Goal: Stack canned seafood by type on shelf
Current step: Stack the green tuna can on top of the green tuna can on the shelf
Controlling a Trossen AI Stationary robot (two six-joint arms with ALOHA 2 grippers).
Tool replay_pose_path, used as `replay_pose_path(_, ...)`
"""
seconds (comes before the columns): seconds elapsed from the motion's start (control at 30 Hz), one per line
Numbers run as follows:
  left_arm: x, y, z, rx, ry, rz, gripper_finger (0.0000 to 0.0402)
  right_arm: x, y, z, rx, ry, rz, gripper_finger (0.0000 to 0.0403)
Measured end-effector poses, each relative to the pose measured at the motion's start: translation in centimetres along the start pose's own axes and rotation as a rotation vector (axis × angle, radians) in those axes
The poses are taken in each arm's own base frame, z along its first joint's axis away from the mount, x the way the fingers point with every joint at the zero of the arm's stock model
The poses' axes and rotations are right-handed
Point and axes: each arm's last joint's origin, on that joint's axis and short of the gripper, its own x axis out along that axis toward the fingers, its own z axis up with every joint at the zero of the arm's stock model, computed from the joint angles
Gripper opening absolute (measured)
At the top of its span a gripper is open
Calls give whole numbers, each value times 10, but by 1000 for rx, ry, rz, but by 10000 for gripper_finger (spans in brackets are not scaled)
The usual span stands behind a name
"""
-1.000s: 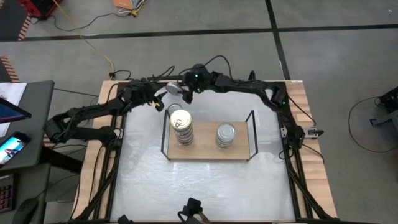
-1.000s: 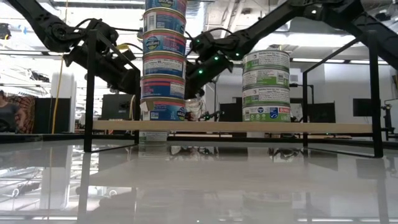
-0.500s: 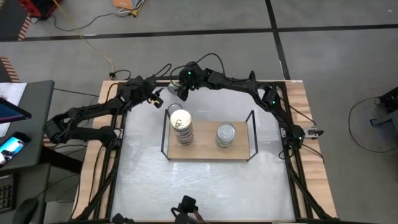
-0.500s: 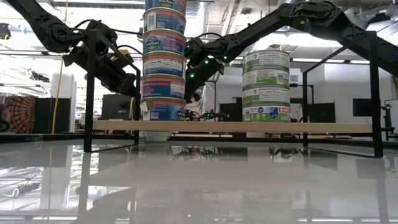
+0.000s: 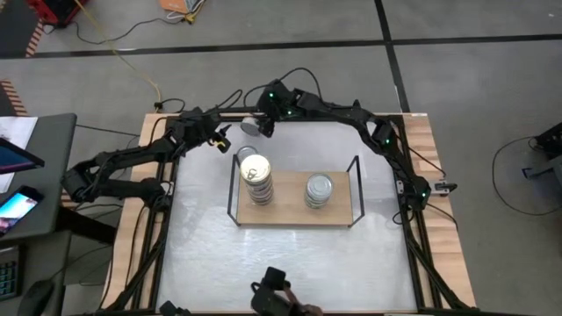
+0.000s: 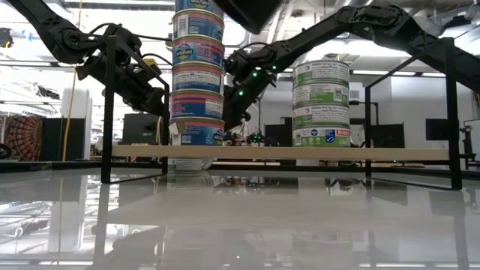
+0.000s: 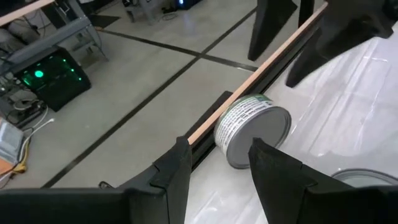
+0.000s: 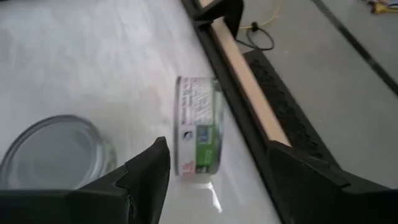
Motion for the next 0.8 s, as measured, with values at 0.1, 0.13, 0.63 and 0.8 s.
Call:
replay_pose_path(0.1, 0, 0, 0, -15, -3, 0, 153, 0, -1, -1, 1, 5, 32, 290)
replay_pose_path(0.13, 0, 0, 0, -22, -3, -1, 153, 1, -1, -1, -2, 3, 38, 290)
replay_pose_path(0.63, 0, -1, -4, 55, 41, -16, 153, -31, -1, 4, -127, 77, 50, 290)
replay_pose_path(0.8, 3, -1, -6, 163, 25, -139, 153, -69, -8, 14, -174, 107, 19, 290)
